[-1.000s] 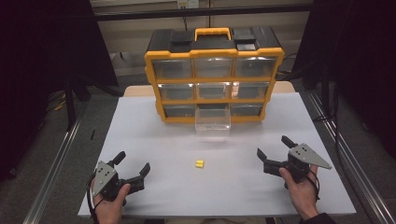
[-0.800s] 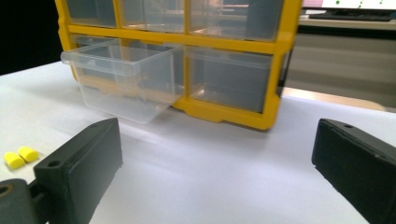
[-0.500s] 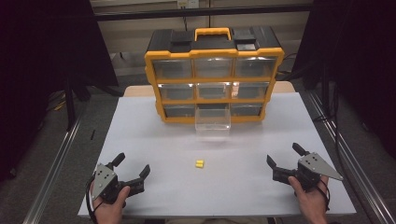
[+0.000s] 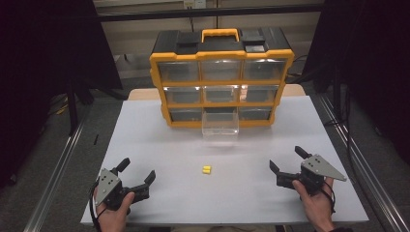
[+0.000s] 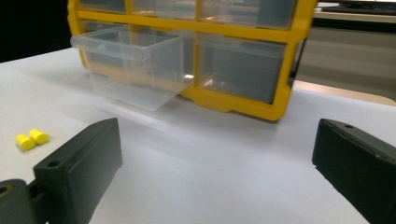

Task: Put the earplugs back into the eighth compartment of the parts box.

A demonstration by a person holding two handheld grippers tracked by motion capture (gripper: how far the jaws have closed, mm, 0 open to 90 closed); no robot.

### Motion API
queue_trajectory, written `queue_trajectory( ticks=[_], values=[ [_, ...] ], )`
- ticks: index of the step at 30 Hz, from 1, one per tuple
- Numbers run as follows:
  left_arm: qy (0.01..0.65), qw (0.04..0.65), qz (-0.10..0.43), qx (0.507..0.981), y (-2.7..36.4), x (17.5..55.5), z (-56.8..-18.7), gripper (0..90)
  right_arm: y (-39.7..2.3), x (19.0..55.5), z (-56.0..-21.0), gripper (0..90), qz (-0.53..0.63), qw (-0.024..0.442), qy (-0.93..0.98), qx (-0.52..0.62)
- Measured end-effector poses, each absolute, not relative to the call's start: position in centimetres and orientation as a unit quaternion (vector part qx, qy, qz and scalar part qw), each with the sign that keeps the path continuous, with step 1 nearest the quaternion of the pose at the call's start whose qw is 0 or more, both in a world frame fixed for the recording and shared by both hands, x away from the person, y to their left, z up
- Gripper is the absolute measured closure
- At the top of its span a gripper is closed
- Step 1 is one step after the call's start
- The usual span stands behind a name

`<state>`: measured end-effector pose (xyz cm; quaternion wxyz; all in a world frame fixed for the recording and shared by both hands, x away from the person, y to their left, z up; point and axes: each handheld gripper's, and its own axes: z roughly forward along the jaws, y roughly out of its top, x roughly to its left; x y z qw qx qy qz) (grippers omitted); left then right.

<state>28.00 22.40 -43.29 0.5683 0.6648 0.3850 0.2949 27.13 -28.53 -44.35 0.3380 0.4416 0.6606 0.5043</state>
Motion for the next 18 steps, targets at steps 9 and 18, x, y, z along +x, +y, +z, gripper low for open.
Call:
queue_trajectory(
  ticks=[9, 18],
  values=[
    [0.379, 0.563, 0.291, 0.675, 22.1, 28.1, -43.3, 3.4, -26.8, 27.9, -44.5, 1.2, 0.511, 0.280, 0.703, 0.407],
    [0.378, 0.565, 0.288, 0.675, 22.2, 28.2, -43.4, 3.4, -25.3, 29.0, -44.6, 1.0, 0.516, 0.245, 0.726, 0.384]
  ],
)
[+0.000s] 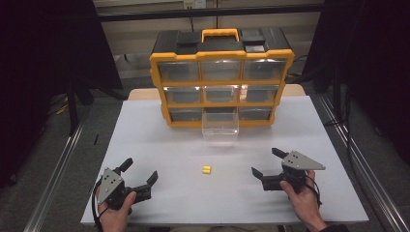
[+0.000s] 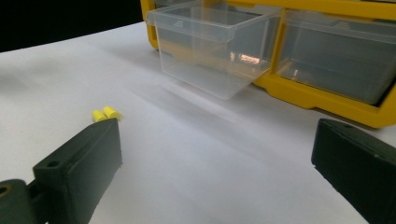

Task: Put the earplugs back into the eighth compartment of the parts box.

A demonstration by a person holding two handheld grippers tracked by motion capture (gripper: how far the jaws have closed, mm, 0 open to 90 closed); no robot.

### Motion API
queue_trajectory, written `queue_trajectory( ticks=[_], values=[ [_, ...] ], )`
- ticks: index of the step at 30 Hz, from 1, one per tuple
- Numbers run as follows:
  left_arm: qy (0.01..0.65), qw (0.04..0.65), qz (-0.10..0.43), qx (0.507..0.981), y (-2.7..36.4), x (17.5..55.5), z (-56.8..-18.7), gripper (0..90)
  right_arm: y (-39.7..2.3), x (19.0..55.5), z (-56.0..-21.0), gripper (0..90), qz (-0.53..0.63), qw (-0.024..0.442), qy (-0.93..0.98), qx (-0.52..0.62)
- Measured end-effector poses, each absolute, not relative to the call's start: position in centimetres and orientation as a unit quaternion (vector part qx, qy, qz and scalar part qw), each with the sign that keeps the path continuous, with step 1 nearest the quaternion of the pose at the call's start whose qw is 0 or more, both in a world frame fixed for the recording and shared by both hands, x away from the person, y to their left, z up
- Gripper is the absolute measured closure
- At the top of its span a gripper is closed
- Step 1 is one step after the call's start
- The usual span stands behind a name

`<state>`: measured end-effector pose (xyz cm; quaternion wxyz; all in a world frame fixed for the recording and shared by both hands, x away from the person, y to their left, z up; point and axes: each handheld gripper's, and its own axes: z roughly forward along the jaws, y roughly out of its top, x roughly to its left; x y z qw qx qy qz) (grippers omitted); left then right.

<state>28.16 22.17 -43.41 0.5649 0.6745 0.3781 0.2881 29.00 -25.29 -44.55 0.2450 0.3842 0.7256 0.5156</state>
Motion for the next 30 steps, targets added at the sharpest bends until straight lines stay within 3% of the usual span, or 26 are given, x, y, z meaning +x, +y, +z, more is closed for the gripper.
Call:
queue_trajectory(
  ticks=[18, 30],
  values=[
    [0.376, 0.568, 0.287, 0.674, 22.1, 28.1, -43.3, 3.4, -20.0, 31.8, -44.6, 2.9, 0.491, 0.151, 0.793, 0.327],
    [0.373, 0.565, 0.289, 0.677, 22.1, 28.1, -43.3, 3.4, -17.9, 33.1, -44.5, 2.9, 0.483, 0.114, 0.814, 0.302]
  ],
)
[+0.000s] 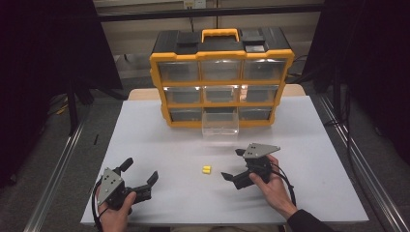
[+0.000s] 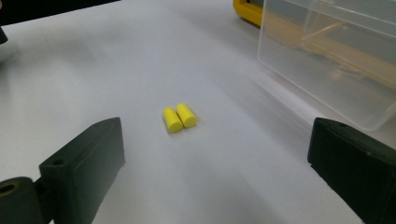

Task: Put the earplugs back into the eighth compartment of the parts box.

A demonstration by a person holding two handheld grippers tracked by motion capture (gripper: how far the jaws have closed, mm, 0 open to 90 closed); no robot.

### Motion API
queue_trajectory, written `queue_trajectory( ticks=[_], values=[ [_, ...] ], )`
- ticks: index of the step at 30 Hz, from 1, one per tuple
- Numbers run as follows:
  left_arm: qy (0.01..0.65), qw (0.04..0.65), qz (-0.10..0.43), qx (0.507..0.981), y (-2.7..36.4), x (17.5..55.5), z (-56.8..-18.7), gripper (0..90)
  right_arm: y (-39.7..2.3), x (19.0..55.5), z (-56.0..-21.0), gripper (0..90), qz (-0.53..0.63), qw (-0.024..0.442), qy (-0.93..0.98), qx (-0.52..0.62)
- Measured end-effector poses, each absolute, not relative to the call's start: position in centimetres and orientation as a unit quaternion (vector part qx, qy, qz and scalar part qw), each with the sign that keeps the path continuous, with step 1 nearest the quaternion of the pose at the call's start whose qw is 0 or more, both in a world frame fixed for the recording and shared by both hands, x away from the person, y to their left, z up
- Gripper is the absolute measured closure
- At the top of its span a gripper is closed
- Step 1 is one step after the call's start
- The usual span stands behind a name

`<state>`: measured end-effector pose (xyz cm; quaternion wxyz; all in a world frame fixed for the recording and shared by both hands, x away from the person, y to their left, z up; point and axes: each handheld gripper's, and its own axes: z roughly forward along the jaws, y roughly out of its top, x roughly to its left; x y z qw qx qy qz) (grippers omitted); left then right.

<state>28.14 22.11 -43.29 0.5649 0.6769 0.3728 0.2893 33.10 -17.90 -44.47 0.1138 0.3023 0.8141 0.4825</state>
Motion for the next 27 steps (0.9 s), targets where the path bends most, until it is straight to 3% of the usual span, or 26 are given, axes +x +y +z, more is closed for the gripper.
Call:
queue_trajectory(
  ticks=[23, 27],
  values=[
    [0.374, 0.567, 0.286, 0.676, 22.1, 28.2, -43.3, 3.4, -13.4, 35.7, -43.8, 4.4, 0.422, 0.024, 0.877, 0.228],
    [0.375, 0.568, 0.283, 0.675, 22.1, 28.2, -43.3, 3.4, -12.5, 36.2, -43.4, 11.1, 0.410, 0.003, 0.888, 0.209]
  ],
)
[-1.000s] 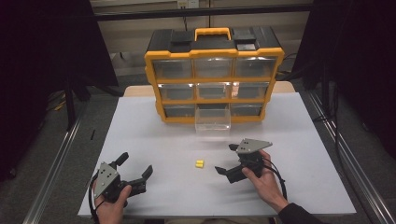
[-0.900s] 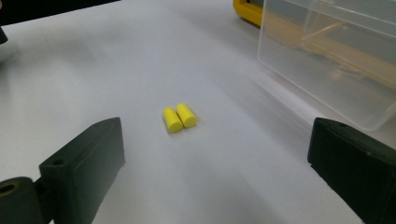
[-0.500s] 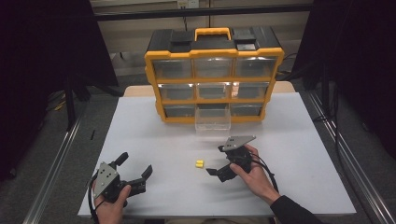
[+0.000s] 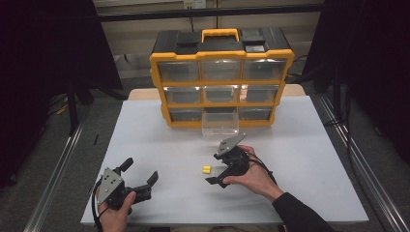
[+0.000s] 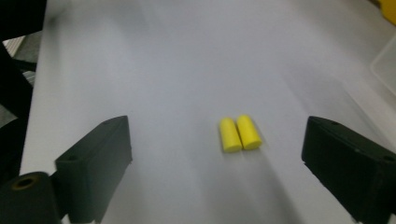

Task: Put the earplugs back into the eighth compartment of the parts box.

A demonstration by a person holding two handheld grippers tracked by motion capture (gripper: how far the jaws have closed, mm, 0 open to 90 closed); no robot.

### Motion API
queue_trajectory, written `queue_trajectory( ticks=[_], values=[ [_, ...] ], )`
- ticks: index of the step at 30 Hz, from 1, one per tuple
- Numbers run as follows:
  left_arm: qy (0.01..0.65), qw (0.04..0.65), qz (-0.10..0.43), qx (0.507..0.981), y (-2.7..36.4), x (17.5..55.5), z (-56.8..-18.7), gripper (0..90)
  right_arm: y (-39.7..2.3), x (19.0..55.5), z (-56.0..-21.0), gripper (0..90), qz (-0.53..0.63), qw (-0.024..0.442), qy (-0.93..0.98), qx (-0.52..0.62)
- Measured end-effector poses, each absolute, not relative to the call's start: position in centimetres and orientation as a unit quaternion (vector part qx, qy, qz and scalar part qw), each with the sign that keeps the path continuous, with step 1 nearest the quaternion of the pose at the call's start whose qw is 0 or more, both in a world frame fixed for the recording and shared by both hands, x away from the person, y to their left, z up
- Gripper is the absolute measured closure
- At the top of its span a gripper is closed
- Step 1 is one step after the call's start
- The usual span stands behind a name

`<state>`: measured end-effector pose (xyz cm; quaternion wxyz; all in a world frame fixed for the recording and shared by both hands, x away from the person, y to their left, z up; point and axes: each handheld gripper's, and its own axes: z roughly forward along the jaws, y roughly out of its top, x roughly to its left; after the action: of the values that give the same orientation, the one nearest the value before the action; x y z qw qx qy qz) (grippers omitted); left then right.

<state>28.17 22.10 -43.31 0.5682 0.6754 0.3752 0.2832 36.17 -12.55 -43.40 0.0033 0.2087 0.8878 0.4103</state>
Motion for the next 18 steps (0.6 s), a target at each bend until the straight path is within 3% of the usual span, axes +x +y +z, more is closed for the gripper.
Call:
queue_trajectory(
  ticks=[6, 18],
  values=[
    [0.373, 0.567, 0.285, 0.677, 22.2, 28.2, -43.3, 3.4, -11.4, 36.8, -42.9, 22.3, 0.371, -0.017, 0.910, 0.183],
    [0.374, 0.568, 0.289, 0.674, 22.3, 28.2, -43.2, 3.4, -9.5, 37.3, -43.1, 40.3, 0.292, -0.009, 0.944, 0.150]
  ],
)
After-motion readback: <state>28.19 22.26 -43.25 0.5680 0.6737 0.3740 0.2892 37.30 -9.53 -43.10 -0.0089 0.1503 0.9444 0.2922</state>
